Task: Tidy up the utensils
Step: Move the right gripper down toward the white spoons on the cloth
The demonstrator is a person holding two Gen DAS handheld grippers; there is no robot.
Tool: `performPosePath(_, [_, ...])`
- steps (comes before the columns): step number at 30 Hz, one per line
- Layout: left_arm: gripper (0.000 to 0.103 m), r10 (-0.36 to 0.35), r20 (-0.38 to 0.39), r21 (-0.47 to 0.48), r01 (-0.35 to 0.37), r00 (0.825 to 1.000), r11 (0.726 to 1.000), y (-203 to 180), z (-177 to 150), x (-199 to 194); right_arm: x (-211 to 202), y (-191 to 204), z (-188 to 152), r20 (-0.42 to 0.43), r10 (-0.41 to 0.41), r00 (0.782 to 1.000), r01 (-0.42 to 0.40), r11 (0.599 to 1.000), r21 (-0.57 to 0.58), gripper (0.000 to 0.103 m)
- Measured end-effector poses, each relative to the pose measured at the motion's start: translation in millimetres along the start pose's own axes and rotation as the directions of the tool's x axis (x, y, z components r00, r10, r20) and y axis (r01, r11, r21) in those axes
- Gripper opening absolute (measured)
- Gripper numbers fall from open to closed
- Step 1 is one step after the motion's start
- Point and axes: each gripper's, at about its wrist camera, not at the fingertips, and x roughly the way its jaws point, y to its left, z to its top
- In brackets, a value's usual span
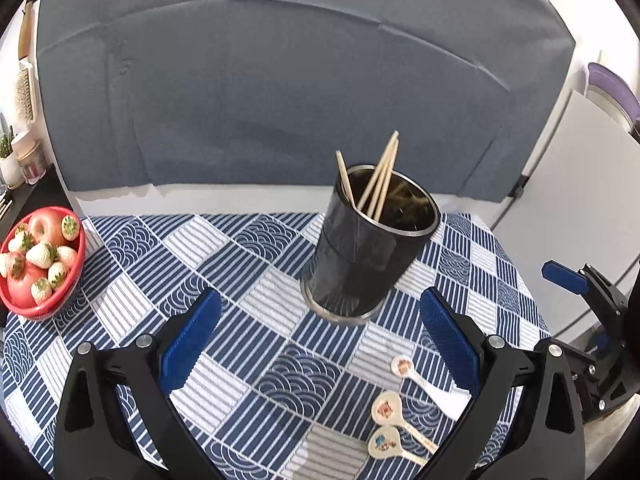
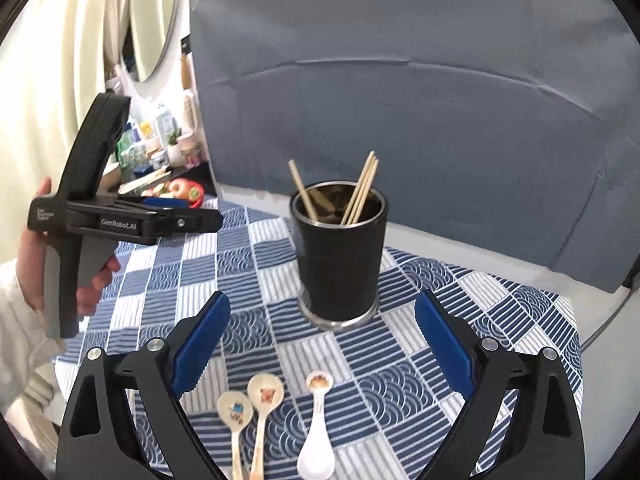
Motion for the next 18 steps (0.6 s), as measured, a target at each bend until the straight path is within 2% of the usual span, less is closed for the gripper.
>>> performPosePath(7, [0.097, -0.004, -0.030, 0.011, 0.004, 1.000, 1.000, 1, -22, -9, -13, 24, -15, -0.040, 0.003, 0.999, -0.005, 0.998, -0.057, 0.089])
performPosePath(18, [0.097, -0.018, -0.096, 0.015, 0.019, 0.995, 1.000, -3, -60, -14, -21, 51, -49, -0.119, 0.032, 0.992, -0.040, 0.997, -0.067, 0.089])
